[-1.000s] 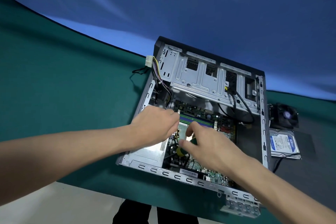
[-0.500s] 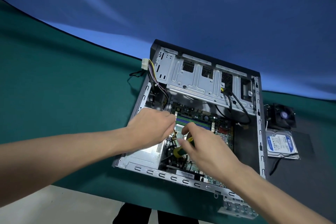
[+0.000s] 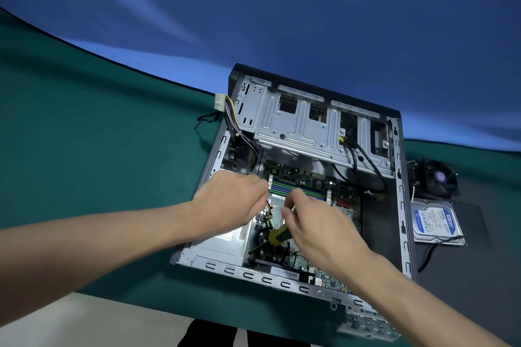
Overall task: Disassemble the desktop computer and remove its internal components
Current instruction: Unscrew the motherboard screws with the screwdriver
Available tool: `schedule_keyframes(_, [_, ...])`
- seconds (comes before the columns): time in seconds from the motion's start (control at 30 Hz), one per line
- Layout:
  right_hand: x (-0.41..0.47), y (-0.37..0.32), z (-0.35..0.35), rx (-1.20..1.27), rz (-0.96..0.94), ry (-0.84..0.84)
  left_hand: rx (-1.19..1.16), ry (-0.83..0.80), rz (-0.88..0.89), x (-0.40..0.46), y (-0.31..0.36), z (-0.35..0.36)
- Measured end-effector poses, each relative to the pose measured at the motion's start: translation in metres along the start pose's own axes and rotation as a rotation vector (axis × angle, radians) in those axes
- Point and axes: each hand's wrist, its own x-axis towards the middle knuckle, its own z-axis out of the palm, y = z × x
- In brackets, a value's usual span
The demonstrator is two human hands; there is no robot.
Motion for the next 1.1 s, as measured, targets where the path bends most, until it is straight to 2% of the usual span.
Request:
schedule_keyframes(0.33, [0.003, -0.004, 0.001, 0.155, -0.030, -0.024, 0.001, -0.001, -0.005, 0.000, 0.000, 0.001])
schedule_keyframes(0.53, [0.006, -0.009, 0.003, 0.054, -0.006, 0.064, -0.007, 0.007, -0.004, 0.000, -0.001, 0.001])
schedule_keyframes(0.8, [0.006, -0.009, 0.003, 0.094, 0.011, 0.038, 0.005, -0.007, -0.006, 0.001, -0.002, 0.002])
schedule_keyframes(0.9, [0.007, -0.010, 0.001, 0.110, -0.026, -0.044, 0.004, -0.006, -0.007, 0.001, -0.001, 0.002])
schedule_keyframes(1.03, [0.010, -0.009, 0.000, 0.028, -0.017, 0.007, -0.008, -0.014, -0.010, 0.001, -0.001, 0.002])
schedule_keyframes(1.1, [0.011, -0.008, -0.001, 0.062, -0.041, -0.034, -0.006, -0.016, -0.002, 0.001, -0.001, 0.001])
